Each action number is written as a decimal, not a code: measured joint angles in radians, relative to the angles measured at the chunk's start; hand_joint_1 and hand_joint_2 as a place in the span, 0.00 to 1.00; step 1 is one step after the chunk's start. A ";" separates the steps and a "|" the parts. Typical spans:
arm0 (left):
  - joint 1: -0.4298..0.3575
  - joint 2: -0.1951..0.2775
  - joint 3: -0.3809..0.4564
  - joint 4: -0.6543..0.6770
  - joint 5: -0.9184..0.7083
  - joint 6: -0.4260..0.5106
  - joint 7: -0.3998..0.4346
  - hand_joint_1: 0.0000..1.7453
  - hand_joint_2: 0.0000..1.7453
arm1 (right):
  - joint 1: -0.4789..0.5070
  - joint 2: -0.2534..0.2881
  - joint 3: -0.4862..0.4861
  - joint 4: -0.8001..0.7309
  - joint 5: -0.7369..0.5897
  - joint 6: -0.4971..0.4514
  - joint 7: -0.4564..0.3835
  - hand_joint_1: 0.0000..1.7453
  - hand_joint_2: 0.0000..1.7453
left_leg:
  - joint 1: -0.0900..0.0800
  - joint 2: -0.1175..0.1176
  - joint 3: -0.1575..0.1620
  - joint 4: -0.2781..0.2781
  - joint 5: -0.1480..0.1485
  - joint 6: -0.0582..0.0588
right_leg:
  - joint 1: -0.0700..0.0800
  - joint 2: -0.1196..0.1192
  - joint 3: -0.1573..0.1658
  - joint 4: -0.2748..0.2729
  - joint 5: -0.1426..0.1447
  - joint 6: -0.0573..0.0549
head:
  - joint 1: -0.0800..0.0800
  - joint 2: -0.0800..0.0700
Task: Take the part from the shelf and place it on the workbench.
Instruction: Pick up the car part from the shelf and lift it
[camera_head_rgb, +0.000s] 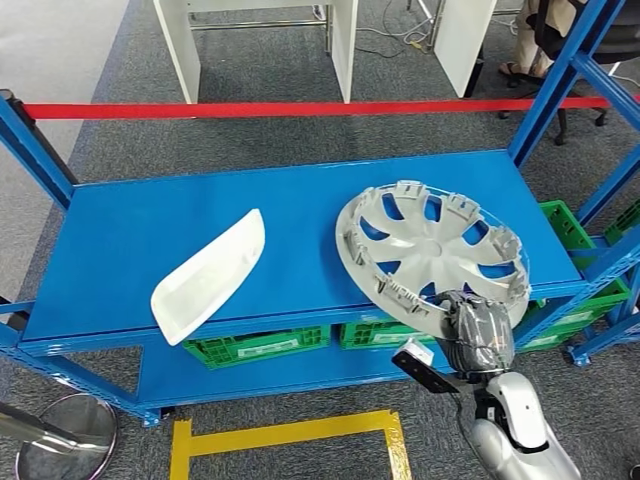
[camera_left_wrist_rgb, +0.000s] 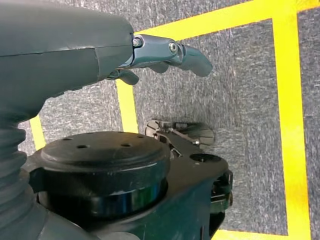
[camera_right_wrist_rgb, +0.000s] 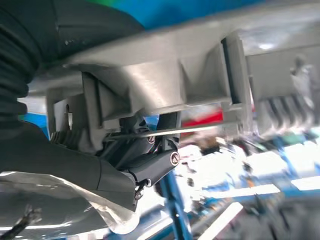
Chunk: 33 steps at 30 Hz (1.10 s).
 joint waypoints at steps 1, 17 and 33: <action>0.000 -0.001 0.001 0.000 0.002 0.001 -0.006 0.00 1.00 | 0.003 0.002 0.004 -0.026 -0.071 -0.007 -0.060 1.00 1.00 | 0.000 0.000 0.000 0.000 0.000 0.000 | 0.000 0.000 0.000 0.000 0.000 0.000 | 0.000 0.000; 0.001 -0.009 -0.001 -0.080 -0.069 -0.035 -0.001 0.00 1.00 | -0.086 0.186 0.077 -0.286 -0.989 0.519 -0.635 1.00 1.00 | 0.001 -0.003 -0.002 0.000 0.003 0.000 | 0.001 -0.002 -0.002 0.002 0.000 0.000 | 0.000 0.000; -0.011 0.024 -0.012 -0.037 -0.116 -0.020 -0.005 0.00 1.00 | -0.109 0.291 0.043 -0.366 -1.024 0.775 -0.639 1.00 1.00 | 0.001 -0.002 -0.002 0.001 0.002 0.000 | 0.000 -0.002 -0.002 0.002 0.000 0.000 | 0.000 0.000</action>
